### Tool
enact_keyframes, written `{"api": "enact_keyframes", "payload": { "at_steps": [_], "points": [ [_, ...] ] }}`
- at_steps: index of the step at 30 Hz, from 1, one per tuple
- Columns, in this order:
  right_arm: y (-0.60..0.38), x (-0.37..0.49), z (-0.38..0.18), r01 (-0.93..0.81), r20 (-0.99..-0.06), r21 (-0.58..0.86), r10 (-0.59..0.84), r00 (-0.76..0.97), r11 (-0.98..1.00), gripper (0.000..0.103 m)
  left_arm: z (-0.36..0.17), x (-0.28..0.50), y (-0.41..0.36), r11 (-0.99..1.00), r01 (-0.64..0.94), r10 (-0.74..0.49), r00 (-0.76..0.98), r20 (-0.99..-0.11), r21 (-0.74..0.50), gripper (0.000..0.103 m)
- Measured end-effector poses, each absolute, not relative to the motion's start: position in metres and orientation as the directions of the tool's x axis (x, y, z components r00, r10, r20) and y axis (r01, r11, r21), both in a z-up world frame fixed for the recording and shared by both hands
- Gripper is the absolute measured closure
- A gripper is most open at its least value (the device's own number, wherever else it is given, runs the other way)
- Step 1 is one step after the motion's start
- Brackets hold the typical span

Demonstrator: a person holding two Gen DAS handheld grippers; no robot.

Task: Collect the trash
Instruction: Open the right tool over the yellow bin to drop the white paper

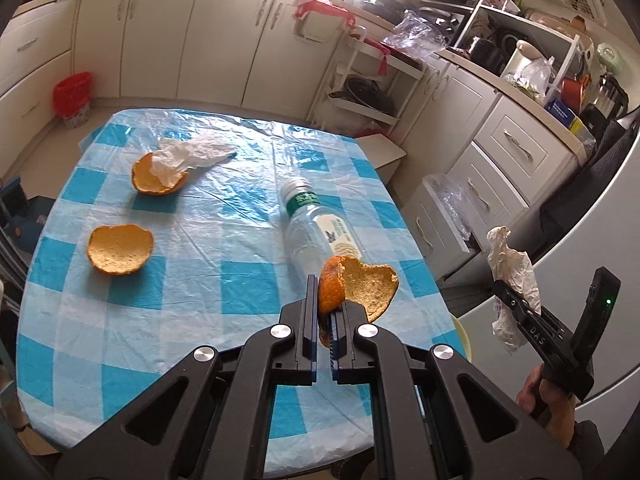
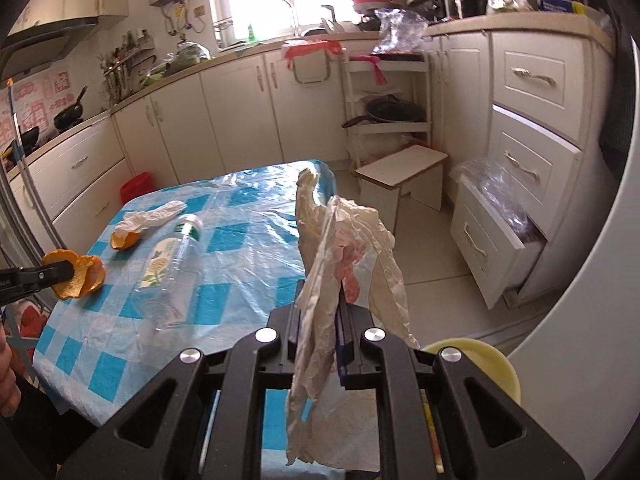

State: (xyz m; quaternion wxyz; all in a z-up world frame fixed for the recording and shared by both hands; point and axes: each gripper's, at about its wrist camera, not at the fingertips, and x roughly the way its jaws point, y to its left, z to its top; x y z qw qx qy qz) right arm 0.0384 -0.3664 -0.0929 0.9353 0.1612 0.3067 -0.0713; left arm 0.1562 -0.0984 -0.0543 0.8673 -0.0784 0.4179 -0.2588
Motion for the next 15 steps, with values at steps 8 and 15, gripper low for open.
{"api": "enact_keyframes", "payload": {
  "at_steps": [8,15],
  "points": [
    [-0.427,0.033,-0.156,0.443,-0.762,0.302,-0.065,0.644,0.844,0.08,-0.062,0.143,-0.187,0.794,0.485,-0.581,0.431,-0.691,-0.365,0.099],
    [-0.483,0.011,-0.181,0.613,-0.8,0.381,-0.087,0.594,0.692,0.05,-0.078,0.125,-0.264,0.749,0.559,-0.603,0.352,-0.716,-0.356,0.099]
  ]
}}
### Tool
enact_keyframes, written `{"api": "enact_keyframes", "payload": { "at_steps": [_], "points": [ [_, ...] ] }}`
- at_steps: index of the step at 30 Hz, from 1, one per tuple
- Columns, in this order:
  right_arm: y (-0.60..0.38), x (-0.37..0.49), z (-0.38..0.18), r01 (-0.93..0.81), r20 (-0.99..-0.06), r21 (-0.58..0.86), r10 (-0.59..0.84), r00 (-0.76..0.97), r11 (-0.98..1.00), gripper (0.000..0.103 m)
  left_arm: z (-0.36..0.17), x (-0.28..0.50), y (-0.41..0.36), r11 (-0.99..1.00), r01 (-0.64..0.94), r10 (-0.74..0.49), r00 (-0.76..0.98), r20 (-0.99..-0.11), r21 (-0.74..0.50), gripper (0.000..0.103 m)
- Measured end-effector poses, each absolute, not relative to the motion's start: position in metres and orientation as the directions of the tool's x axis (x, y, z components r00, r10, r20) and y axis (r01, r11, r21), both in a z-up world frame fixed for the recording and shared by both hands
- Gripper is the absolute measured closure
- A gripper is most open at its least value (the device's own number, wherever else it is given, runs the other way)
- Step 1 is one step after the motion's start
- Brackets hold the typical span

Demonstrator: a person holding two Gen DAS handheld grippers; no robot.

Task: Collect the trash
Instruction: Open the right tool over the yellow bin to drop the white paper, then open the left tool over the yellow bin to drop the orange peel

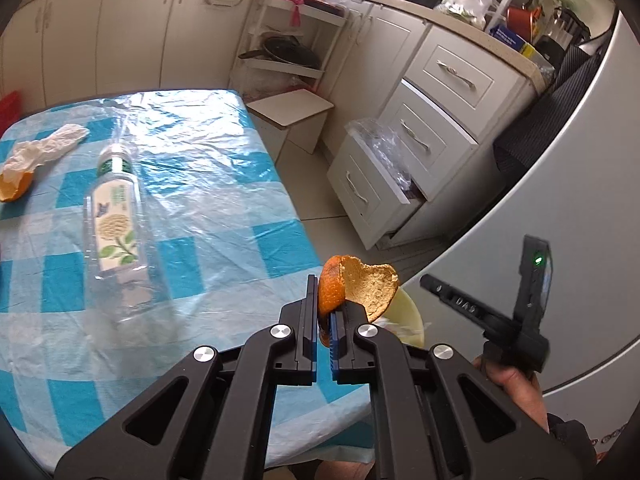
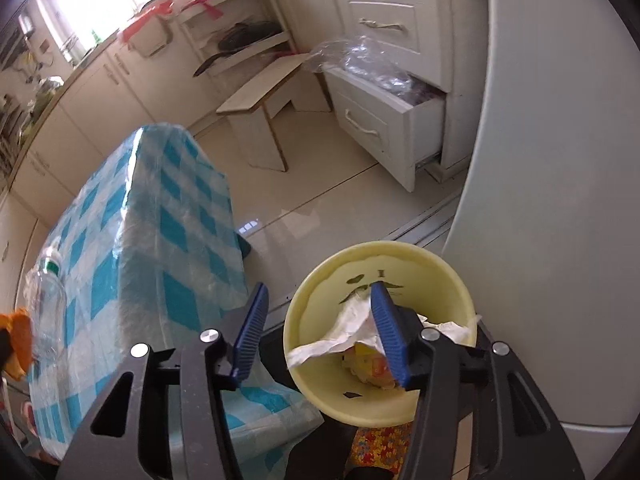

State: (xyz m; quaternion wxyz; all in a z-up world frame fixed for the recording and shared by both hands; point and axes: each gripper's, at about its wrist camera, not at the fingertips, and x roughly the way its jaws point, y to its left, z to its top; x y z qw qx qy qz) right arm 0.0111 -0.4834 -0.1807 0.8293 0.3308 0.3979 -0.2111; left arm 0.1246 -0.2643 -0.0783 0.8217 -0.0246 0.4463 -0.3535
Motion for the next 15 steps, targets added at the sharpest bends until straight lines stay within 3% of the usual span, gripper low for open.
{"api": "enact_keyframes", "payload": {
  "at_steps": [4,7,11,15],
  "points": [
    [-0.486,-0.014,-0.126,0.574,-0.674,0.425,-0.179,0.717,0.7,0.041,-0.093,0.116,-0.3,0.732,0.59,-0.595,0.308,-0.743,-0.341,0.099],
    [-0.475,-0.034,-0.076,0.526,-0.534,0.409,-0.272,0.801,0.745,0.029,-0.107,0.107,-0.33,0.717,0.615,-0.586,0.275,-0.762,-0.329,0.099],
    [-0.465,-0.055,-0.033,0.494,-0.379,0.39,-0.353,0.855,0.777,0.026,-0.128,0.097,-0.376,0.699,0.639,-0.568,0.224,-0.792,-0.321,0.099],
    [-0.47,-0.062,-0.019,0.478,-0.314,0.417,-0.371,0.874,0.773,0.025,-0.155,0.088,-0.428,0.679,0.665,-0.529,0.152,-0.835,-0.31,0.098]
  ]
}}
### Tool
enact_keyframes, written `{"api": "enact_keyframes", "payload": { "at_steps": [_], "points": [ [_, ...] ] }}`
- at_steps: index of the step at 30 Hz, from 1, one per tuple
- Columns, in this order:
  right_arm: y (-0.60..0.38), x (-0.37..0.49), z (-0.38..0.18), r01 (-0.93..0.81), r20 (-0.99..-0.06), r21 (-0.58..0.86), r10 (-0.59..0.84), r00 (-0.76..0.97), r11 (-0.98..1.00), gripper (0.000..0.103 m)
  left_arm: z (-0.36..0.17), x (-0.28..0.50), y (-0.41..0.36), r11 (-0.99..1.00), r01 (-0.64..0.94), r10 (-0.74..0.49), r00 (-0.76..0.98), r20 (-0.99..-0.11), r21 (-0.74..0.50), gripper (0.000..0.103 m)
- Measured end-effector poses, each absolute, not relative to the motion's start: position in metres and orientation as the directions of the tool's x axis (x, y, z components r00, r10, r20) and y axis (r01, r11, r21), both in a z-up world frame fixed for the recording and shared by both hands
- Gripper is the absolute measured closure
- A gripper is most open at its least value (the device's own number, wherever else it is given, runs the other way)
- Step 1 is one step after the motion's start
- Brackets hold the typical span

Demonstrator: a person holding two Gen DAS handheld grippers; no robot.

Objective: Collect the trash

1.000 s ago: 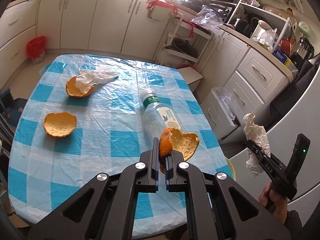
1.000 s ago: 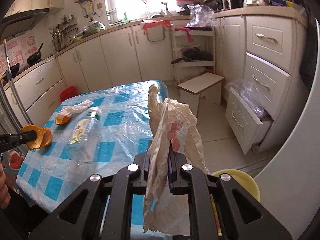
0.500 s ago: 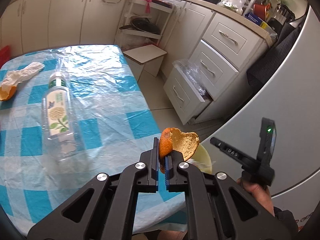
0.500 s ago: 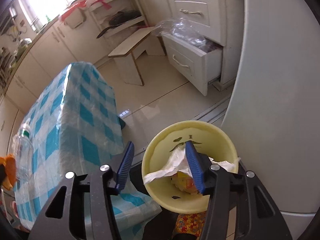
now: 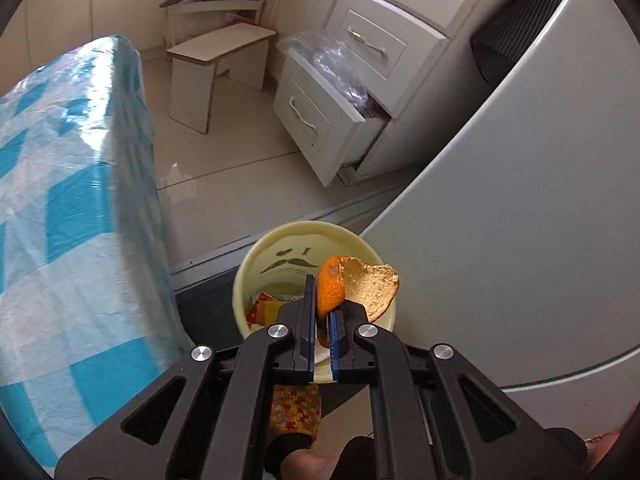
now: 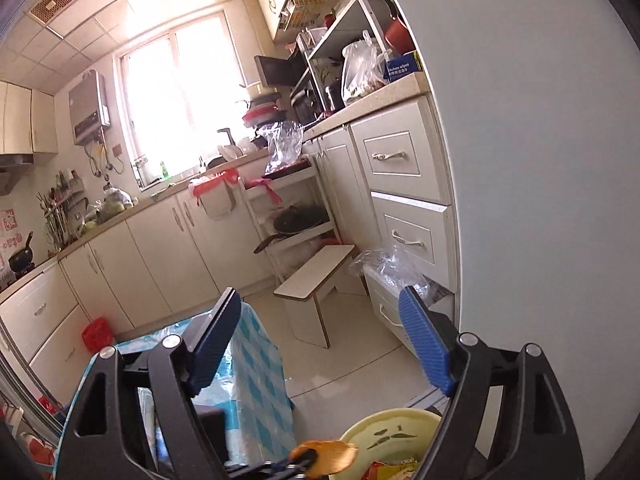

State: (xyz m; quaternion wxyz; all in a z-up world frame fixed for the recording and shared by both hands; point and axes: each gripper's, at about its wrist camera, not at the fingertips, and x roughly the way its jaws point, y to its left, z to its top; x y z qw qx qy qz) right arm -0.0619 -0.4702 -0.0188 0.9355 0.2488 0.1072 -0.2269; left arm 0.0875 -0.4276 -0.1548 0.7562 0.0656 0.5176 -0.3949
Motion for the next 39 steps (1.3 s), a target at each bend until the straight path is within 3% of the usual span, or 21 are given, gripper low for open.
{"api": "enact_keyframes", "payload": {
  "at_steps": [2,6,13,16,24,33,39],
  "points": [
    [-0.477,-0.062,-0.018,0.473,-0.31,0.432,-0.366,0.877,0.768,0.025,-0.166,0.083,-0.449,0.667,0.68,-0.505,0.113,-0.856,-0.304,0.092],
    [-0.48,-0.054,-0.022,0.462,-0.319,0.464,-0.344,0.883,0.756,0.025,-0.161,0.076,-0.461,0.658,0.69,-0.505,0.109,-0.856,-0.3,0.061],
    [-0.464,-0.055,-0.009,0.431,-0.264,0.487,-0.342,0.902,0.76,0.024,-0.106,0.092,-0.394,0.688,0.675,-0.544,0.238,-0.805,-0.266,0.057],
    [-0.45,-0.052,0.001,0.409,-0.228,0.488,-0.34,0.912,0.771,0.018,-0.077,0.1,-0.338,0.732,0.638,-0.539,0.327,-0.776,-0.239,0.053],
    [-0.379,-0.013,0.021,0.274,-0.194,0.396,-0.212,0.958,0.876,0.014,-0.016,0.134,-0.161,0.88,0.453,-0.41,0.574,-0.708,-0.142,0.042],
    [-0.306,0.012,0.017,0.165,-0.236,0.287,-0.097,0.967,0.944,0.011,-0.013,0.168,0.008,0.97,0.178,-0.244,0.678,-0.693,-0.167,0.034],
    [-0.264,0.041,0.004,0.126,-0.291,0.222,-0.058,0.955,0.967,0.011,-0.028,0.172,0.061,0.97,0.028,-0.194,0.684,-0.703,-0.24,0.032]
  ]
}}
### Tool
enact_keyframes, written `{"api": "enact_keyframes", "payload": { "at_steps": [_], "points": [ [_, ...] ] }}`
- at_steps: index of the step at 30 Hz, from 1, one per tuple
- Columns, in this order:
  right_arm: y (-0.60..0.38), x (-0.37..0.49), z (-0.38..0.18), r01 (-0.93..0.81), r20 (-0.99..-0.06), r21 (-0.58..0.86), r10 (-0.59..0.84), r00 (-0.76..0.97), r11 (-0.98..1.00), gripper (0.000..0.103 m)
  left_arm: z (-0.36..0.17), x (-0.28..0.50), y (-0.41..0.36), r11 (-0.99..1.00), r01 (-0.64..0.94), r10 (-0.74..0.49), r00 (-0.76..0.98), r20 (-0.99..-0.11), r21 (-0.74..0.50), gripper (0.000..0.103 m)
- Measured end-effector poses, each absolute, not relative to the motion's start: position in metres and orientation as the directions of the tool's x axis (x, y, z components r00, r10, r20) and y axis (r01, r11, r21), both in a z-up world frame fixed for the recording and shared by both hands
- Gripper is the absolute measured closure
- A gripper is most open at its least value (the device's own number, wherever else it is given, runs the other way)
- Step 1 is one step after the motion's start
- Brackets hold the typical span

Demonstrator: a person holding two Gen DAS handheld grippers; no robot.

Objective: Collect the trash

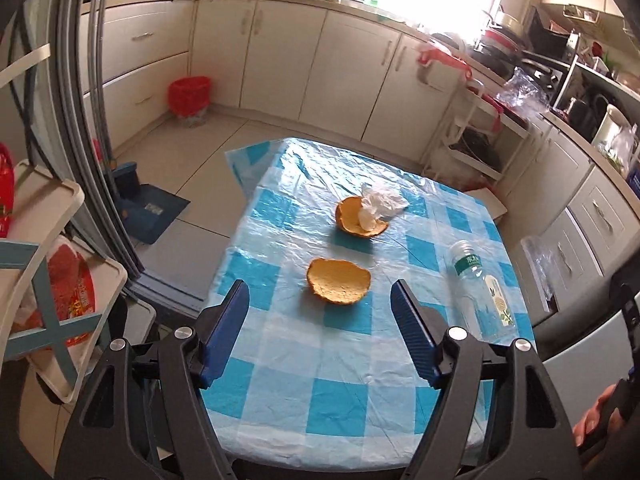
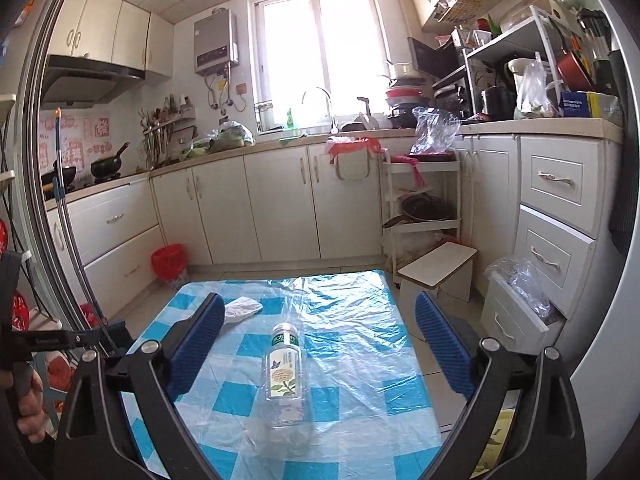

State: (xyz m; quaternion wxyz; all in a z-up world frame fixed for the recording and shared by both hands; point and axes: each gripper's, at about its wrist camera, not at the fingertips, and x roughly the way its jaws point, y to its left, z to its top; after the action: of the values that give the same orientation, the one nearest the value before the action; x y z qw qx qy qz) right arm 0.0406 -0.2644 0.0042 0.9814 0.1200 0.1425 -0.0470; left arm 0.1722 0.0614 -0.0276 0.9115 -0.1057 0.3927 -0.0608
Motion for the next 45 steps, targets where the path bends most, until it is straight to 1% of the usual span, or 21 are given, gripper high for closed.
{"api": "enact_keyframes", "payload": {
  "at_steps": [2,3,6,11,18,25,45],
  "points": [
    [-0.253,0.05,-0.001,0.105,-0.315,0.213,-0.033,0.949,0.971,0.011,-0.03,0.171,0.068,0.973,0.001,-0.167,0.697,-0.698,-0.232,0.028],
    [-0.247,0.053,-0.005,0.095,-0.326,0.209,-0.022,0.945,0.973,0.011,-0.033,0.173,0.072,0.973,-0.019,-0.153,0.69,-0.707,-0.229,0.028],
    [-0.233,0.06,-0.013,0.076,-0.348,0.167,-0.014,0.937,0.983,0.011,-0.039,0.176,0.084,0.962,-0.037,-0.175,0.675,-0.717,-0.27,0.028],
    [-0.223,0.065,-0.023,0.064,-0.379,0.118,-0.015,0.925,0.991,0.01,-0.043,0.174,0.082,0.963,-0.032,-0.178,0.669,-0.722,-0.267,0.027],
    [-0.235,0.065,-0.029,0.086,-0.408,0.136,-0.023,0.913,0.987,0.01,-0.049,0.174,0.071,0.97,-0.024,-0.169,0.654,-0.737,-0.243,0.026],
    [-0.242,0.062,-0.029,0.107,-0.413,0.157,-0.033,0.91,0.982,0.009,-0.052,0.176,0.067,0.972,-0.023,-0.165,0.647,-0.744,-0.235,0.026],
    [-0.227,0.062,-0.026,0.084,-0.412,0.113,-0.03,0.911,0.99,0.008,-0.052,0.177,0.068,0.969,-0.025,-0.174,0.644,-0.745,-0.247,0.025]
  ]
}}
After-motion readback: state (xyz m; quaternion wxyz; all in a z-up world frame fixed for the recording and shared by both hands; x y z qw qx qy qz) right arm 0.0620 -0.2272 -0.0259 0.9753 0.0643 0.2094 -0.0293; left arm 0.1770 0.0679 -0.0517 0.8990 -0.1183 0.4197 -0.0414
